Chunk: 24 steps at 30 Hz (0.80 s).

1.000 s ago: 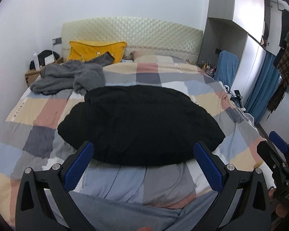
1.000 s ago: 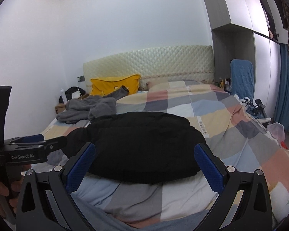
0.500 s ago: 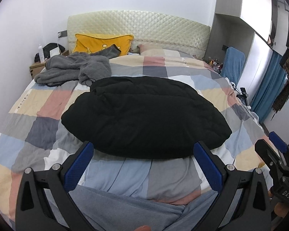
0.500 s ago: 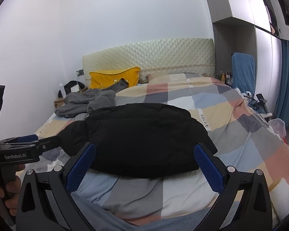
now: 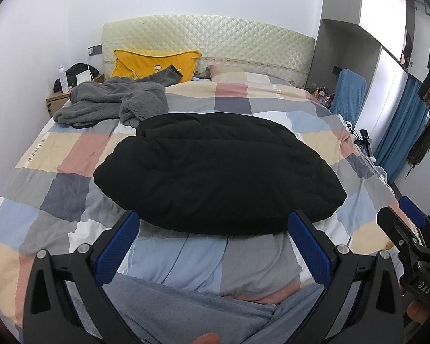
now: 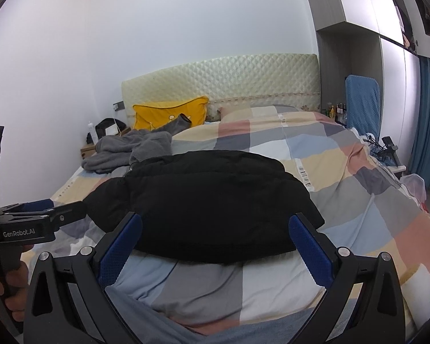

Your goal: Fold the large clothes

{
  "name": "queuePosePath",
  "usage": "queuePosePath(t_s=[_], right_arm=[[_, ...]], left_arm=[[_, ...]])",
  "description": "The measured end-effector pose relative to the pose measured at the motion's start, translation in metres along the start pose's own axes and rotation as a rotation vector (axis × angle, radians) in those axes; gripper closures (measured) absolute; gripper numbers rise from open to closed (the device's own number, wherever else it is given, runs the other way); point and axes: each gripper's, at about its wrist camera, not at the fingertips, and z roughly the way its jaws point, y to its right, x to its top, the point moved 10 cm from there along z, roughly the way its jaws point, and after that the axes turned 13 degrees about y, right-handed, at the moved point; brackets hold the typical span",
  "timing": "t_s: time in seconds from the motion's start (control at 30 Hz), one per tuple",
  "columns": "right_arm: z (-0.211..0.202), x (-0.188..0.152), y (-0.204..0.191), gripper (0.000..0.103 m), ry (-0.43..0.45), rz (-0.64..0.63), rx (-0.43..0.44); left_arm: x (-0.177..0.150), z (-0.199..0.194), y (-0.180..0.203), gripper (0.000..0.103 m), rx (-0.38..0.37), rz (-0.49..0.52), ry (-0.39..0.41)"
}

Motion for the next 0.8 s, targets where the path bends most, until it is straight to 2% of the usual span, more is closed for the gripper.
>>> queuePosePath(t_s=[0.8], right_arm=[[-0.0026, 0.0065, 0.0046, 0.0, 0.006, -0.003, -0.004]], left_arm=[[0.0046, -0.0035, 0.0043, 0.0, -0.014, 0.015, -0.005]])
